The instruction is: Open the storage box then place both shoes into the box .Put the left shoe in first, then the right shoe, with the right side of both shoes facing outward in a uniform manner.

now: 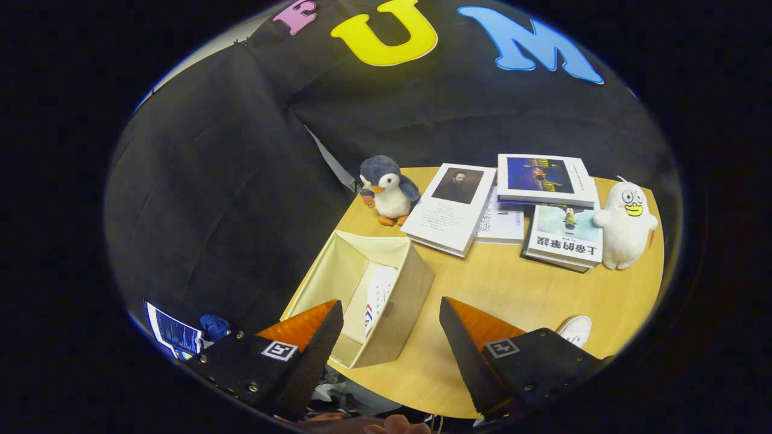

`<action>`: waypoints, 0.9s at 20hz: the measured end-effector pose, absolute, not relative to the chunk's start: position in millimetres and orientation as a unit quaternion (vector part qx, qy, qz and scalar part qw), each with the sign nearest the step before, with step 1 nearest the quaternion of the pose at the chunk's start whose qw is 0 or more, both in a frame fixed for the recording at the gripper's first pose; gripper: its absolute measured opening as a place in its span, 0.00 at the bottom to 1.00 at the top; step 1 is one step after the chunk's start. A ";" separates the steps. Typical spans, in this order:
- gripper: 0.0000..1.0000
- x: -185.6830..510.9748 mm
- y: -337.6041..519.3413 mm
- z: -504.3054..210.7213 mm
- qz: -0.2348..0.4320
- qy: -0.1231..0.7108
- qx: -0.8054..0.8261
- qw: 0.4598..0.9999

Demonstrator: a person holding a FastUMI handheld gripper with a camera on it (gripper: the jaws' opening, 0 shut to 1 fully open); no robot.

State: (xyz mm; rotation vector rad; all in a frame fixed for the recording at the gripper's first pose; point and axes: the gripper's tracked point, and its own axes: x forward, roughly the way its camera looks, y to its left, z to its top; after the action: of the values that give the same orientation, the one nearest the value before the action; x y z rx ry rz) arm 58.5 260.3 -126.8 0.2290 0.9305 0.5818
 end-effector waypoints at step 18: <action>0.97 8.4 42.5 -207.7 0.110 0.464 0.112 0.872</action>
State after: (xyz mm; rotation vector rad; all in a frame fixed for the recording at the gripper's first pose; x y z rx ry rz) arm 8.4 42.5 -207.7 0.2350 0.9709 0.2297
